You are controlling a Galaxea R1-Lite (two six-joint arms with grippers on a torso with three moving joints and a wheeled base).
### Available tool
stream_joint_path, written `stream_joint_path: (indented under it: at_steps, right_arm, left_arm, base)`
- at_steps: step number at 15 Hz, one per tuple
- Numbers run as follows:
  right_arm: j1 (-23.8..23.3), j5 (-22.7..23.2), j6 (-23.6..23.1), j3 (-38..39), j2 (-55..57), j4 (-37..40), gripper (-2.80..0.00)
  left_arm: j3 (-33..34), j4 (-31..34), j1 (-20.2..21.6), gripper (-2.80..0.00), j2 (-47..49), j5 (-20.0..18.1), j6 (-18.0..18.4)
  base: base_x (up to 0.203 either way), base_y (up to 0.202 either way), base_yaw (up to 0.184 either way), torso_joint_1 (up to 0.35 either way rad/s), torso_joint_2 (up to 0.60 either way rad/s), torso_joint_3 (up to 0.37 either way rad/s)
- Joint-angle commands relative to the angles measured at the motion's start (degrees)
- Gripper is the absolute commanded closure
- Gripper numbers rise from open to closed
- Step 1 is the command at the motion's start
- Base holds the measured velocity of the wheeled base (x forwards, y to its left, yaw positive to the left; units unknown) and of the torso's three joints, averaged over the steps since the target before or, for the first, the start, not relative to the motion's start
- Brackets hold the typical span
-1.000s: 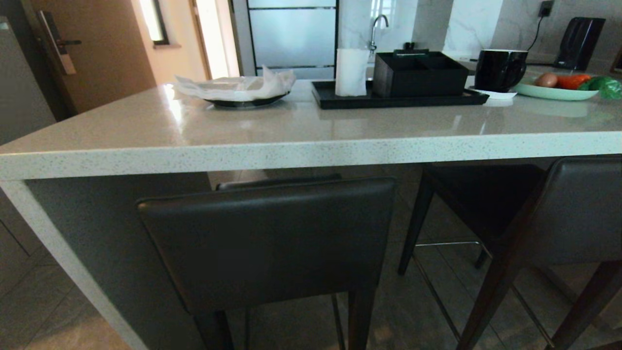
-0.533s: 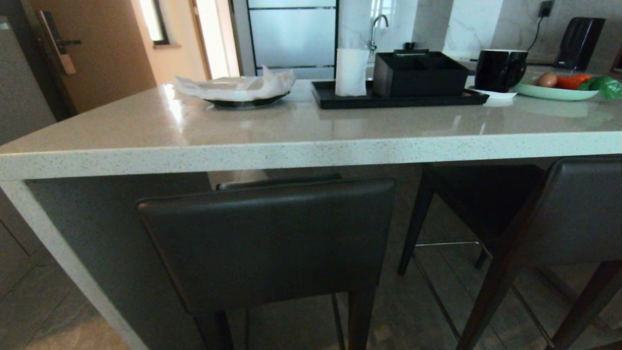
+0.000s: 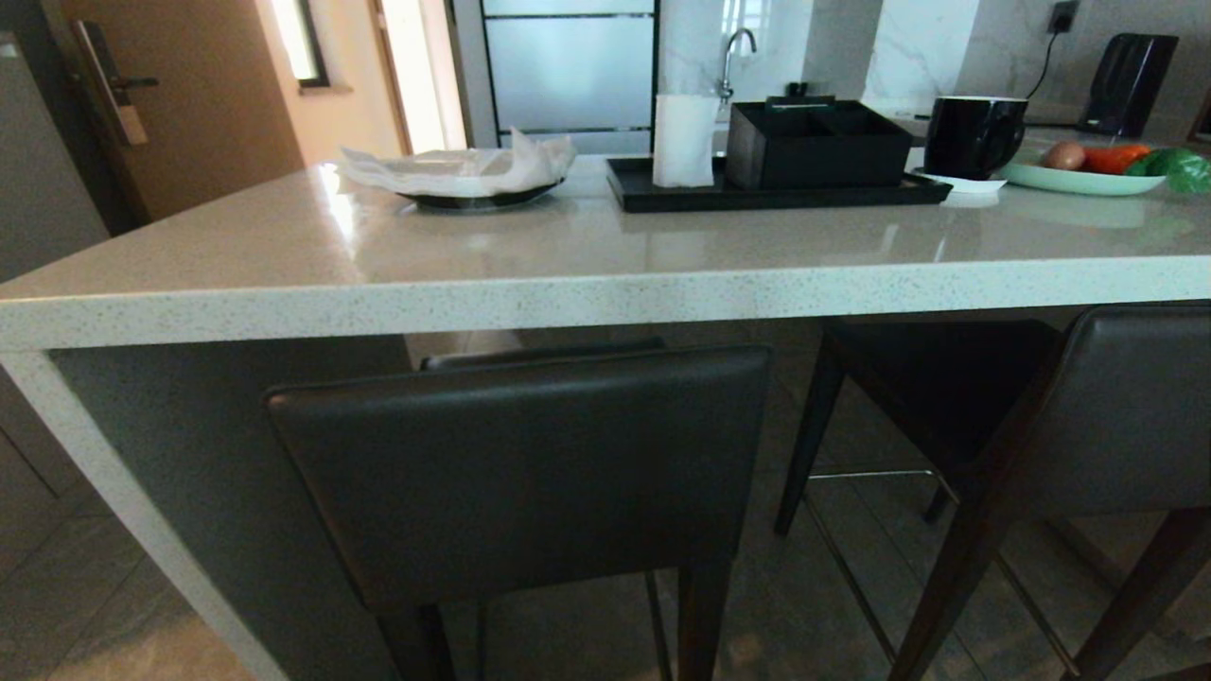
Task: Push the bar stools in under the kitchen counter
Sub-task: Pull the gray chair out from under the dining table
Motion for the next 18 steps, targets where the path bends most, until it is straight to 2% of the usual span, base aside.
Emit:
stream_joint_path:
  at_steps: [1, 2, 4, 5, 7, 8, 10, 11, 12, 13, 14, 15, 16, 17, 18]
  right_arm:
    - [0.01, -0.16, 0.35, -3.88, 1.08, 0.60, -2.80]
    - [0.00, -0.13, 1.42, -8.13, 4.28, 1.81, -2.80]
    - [0.10, 0.02, 3.01, -17.99, 12.77, 3.21, -2.80]
    - [0.36, 0.59, 3.21, -20.83, 15.54, 3.78, -2.80]
    - [2.98, 3.58, 2.25, -22.24, 18.49, 4.33, -2.80]
    - [4.17, 4.05, 2.08, -22.95, 21.03, 4.38, -2.80]
    - [6.08, 4.60, 1.63, -24.32, 27.32, 4.41, -2.80]
    - [6.94, 5.17, 0.82, -24.60, 30.86, 4.41, -2.80]
    - [7.61, 6.24, 0.01, -24.66, 34.19, 4.42, -2.80]
    - [8.00, 8.39, -0.42, -24.66, 37.01, 4.37, -2.80]
    - [8.21, 13.08, -0.64, -24.80, 39.57, 4.18, -2.80]
    - [8.30, 17.35, -0.75, -24.88, 41.38, 3.32, -2.80]
    - [8.19, 19.27, -0.73, -24.64, 43.28, 1.16, -2.80]
    - [7.63, 20.78, -0.65, -23.81, 46.05, -2.49, -2.80]
    - [6.31, 22.90, -0.61, -22.55, 48.75, -7.93, -2.80]
  left_arm:
    - [-0.22, -0.27, 0.06, -2.80, 0.01, -0.01, 0.26]
    - [-2.22, 0.13, 0.07, -2.80, 0.22, -0.37, -0.91]
    - [-12.42, 3.99, 0.08, -2.80, 3.58, -2.23, -4.91]
    - [-17.15, 6.08, 0.04, -2.80, 7.01, -5.48, -6.66]
    - [-20.23, 7.87, -0.59, -2.80, 12.62, -16.39, -8.46]
    - [-21.81, 8.17, -1.46, -2.80, 15.75, -19.20, -8.82]
    - [-24.17, 7.95, -4.01, -2.80, 22.42, -21.66, -9.14]
    - [-24.06, 5.20, -5.91, -2.80, 25.59, -22.24, -9.25]
    - [-22.27, -0.79, -7.63, -2.80, 27.99, -22.68, -9.32]
    - [-19.74, -5.65, -9.28, -2.80, 30.43, -23.13, -9.35]
    - [-17.79, -9.03, -10.95, -2.80, 33.10, -24.03, -9.42]
    - [-16.94, -10.70, -11.49, -2.80, 35.34, -26.91, -9.89]
    - [-16.59, -11.65, -11.42, -2.80, 36.56, -31.37, -11.61]
    - [-16.48, -12.63, -10.46, -2.80, 37.89, -34.26, -13.59]
    - [-16.42, -13.52, -10.09, -2.80, 39.21, -34.68, -14.17]
  base:
    - [0.000, 0.000, 0.000, 0.000, 0.00, 0.000]
    - [0.000, 0.000, 0.000, 0.000, 0.00, 0.000]
    - [0.000, 0.000, 0.000, 0.000, 0.00, 0.000]
    - [0.000, 0.000, 0.000, 0.000, 0.00, 0.000]
    - [0.000, 0.000, 0.000, 0.000, 0.00, 0.000]
    - [0.000, 0.000, 0.000, 0.000, 0.00, 0.000]
    - [0.000, 0.000, 0.000, 0.000, 0.00, 0.000]
    - [0.000, 0.000, 0.000, 0.000, 0.00, 0.000]
    - [0.000, 0.000, 0.000, 0.000, 0.00, 0.000]
    - [0.000, 0.000, 0.000, 0.000, 0.00, 0.000]
    - [0.000, 0.000, 0.000, 0.000, 0.00, 0.000]
    - [0.000, 0.000, 0.000, 0.000, 0.00, 0.000]
    - [0.000, 0.000, 0.000, 0.000, 0.00, 0.000]
    - [0.000, 0.000, 0.000, 0.000, 0.00, 0.000]
    - [0.000, 0.000, 0.000, 0.000, 0.00, 0.000]
